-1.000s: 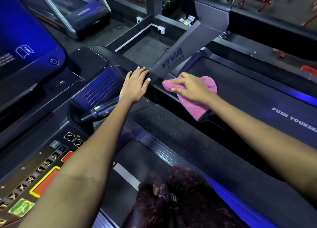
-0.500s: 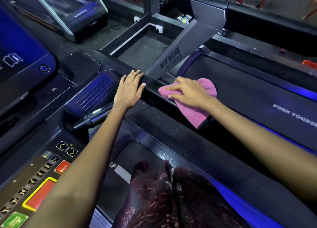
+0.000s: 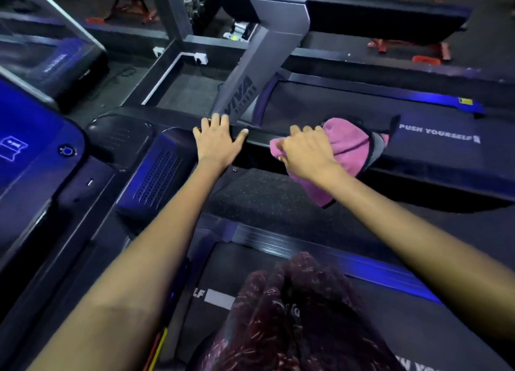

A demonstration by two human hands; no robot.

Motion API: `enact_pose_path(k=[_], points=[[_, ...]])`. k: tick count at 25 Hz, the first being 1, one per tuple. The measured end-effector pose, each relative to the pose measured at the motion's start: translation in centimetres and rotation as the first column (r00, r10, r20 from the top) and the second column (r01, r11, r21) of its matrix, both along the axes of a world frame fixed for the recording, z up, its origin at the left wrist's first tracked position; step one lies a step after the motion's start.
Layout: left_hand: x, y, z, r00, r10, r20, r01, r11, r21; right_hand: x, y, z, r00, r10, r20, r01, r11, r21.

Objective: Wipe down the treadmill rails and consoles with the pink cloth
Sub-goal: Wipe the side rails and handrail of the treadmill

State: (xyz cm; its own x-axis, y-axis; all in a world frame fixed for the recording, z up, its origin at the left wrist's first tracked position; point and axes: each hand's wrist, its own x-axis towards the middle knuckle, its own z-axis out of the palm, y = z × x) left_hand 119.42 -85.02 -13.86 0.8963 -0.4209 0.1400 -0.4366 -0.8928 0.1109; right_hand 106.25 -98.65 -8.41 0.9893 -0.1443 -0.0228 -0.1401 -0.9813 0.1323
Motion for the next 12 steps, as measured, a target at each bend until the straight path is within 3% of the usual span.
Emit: enact_pose_path(k=[4,7,9,12], points=[[0.6,0.2,0.5,0.996,-0.089,0.002,0.089,0.994,0.055,-3.4,3.3,-0.5,0.975,-0.215,-0.061,0.221,0.967,0.125],[0.9,0.0,0.6,0.996,-0.087,-0.007,0.087,0.995,0.046,-4.0,4.2,-1.1,0.916,-0.401,0.015,0.377,0.873,0.308],[0.8,-0.8,0.1,0.98,-0.198,0.0,0.198,0.98,-0.032,-2.5,4.1,-1.6,0.874,-0.472,0.114,0.418,0.851,0.319],[0.5,-2.7,-0.6,0.894,-0.446,-0.034,0.434,0.884,-0.174,1.1,4.0,-2.3,0.851,-0.502,0.152,0.458,0.853,0.252]])
